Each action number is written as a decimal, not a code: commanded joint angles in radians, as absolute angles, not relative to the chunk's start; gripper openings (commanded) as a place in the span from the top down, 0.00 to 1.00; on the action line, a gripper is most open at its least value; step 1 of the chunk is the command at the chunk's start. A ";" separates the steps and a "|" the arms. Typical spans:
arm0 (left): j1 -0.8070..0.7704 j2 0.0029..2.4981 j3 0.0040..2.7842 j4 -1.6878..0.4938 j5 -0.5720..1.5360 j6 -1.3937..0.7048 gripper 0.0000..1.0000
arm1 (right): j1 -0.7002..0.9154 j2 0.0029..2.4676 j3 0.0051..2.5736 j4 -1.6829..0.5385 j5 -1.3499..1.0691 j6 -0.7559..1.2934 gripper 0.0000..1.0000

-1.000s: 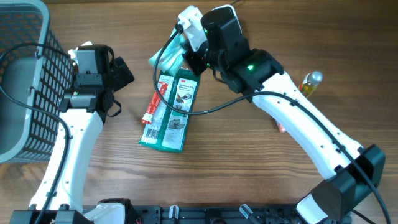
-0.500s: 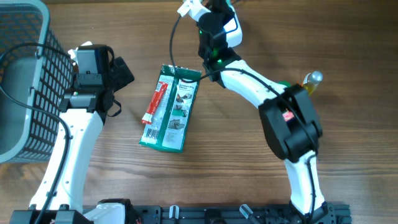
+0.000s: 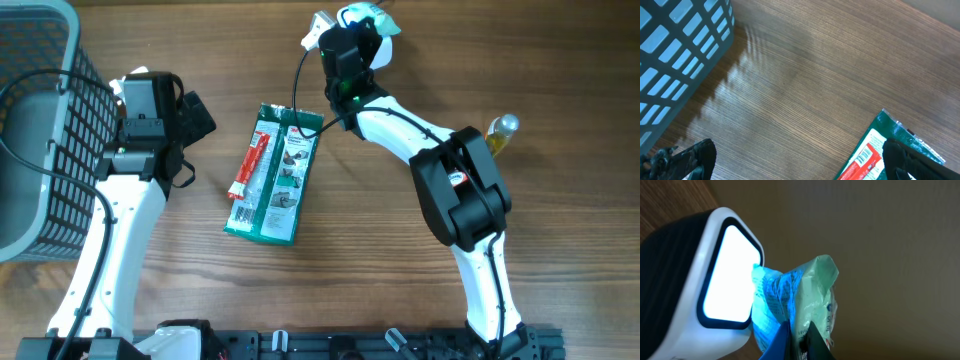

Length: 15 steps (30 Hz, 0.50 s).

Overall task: Scan the item barcode
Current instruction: 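Raise the wipes pack to the scanner window with the right gripper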

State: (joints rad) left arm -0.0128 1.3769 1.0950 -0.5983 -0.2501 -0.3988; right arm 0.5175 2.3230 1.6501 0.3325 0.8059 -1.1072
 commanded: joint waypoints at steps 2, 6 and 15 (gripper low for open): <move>-0.009 1.377 1.099 -0.595 -0.263 -0.397 0.00 | 0.556 2.349 1.655 0.313 0.805 -1.062 0.96; -0.009 1.377 1.099 -0.595 -0.263 -0.397 0.00 | 0.576 2.349 1.655 0.268 0.806 -1.062 0.96; -0.009 1.377 1.099 -0.595 -0.263 -0.397 0.00 | 0.590 2.176 1.655 0.228 0.771 -0.984 0.96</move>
